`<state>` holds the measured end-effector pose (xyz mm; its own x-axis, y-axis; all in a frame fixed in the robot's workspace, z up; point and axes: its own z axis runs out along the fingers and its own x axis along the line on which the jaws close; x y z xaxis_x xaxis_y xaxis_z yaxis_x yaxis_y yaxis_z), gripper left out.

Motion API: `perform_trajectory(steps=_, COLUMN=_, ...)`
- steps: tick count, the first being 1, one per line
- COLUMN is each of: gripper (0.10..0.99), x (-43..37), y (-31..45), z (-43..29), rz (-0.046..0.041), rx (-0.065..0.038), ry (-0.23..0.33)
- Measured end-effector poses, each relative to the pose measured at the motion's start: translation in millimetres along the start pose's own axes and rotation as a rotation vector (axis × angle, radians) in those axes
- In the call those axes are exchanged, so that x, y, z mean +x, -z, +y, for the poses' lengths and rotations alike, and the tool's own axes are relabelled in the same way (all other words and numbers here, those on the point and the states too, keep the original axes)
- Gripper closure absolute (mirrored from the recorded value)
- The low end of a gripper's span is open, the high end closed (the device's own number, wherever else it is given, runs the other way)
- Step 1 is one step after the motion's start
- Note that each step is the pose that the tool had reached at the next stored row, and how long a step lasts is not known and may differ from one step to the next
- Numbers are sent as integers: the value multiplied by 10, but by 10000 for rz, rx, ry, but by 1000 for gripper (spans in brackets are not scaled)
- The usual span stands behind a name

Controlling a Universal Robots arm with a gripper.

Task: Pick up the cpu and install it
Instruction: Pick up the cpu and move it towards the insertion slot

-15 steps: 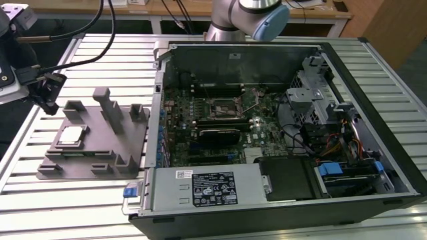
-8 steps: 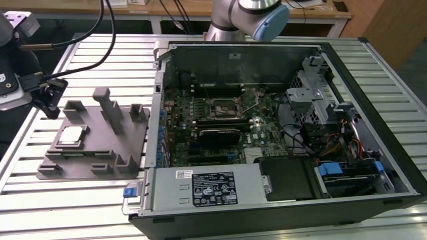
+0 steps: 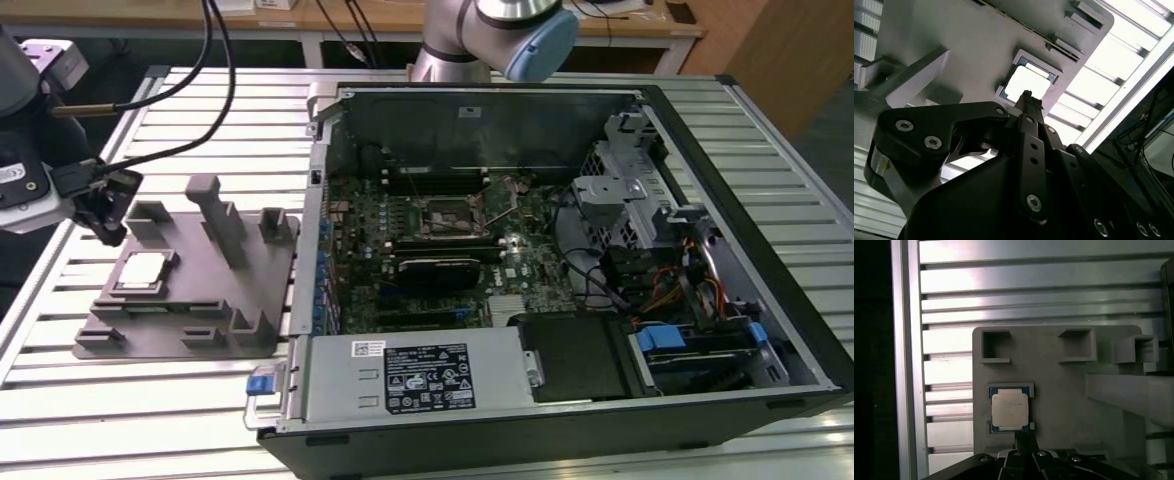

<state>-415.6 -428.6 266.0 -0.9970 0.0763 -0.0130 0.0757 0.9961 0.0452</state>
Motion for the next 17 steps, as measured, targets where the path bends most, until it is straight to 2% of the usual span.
perform_trajectory(steps=17, gripper=980, x=21, y=-309, z=-9, rz=0, rx=1, ry=0)
